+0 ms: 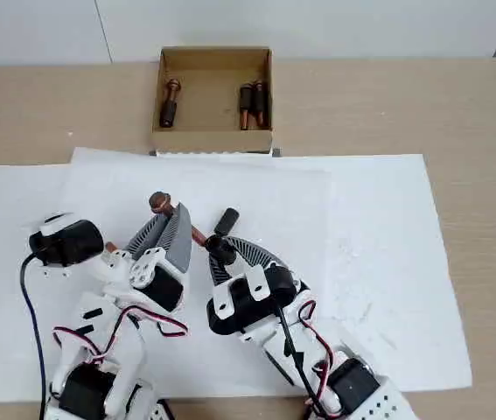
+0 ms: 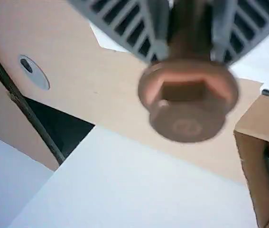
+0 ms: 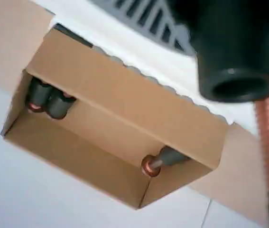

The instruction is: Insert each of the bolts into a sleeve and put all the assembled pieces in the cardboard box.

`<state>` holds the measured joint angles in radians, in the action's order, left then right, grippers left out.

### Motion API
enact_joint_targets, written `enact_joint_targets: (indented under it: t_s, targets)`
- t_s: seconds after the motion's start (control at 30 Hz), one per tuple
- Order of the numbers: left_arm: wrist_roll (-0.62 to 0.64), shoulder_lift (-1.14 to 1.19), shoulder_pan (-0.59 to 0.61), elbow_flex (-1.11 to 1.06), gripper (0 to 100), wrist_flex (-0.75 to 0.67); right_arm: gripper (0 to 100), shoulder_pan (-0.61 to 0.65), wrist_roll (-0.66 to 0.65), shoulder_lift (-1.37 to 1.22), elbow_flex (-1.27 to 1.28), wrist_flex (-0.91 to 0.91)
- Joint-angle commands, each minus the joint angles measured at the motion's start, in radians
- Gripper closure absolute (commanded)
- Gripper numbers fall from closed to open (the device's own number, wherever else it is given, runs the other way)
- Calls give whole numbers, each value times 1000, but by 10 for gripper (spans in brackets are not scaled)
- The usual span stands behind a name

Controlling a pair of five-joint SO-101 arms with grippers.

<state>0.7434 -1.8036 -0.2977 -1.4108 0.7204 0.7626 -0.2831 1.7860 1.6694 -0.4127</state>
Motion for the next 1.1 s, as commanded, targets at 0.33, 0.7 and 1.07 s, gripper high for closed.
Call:
enact_joint_targets:
  t_s: [0.33, 0.7, 1.07]
  targets:
    - [17, -14, -12, 47, 994, -57, 995, 8, -9, 25, 14, -124]
    - [-15, -14, -18, 45, 994, -55, 995, -36, -14, 27, 14, -74]
    - [-15, -14, -49, 41, 994, -52, 995, -53, -15, 28, 9, -70]
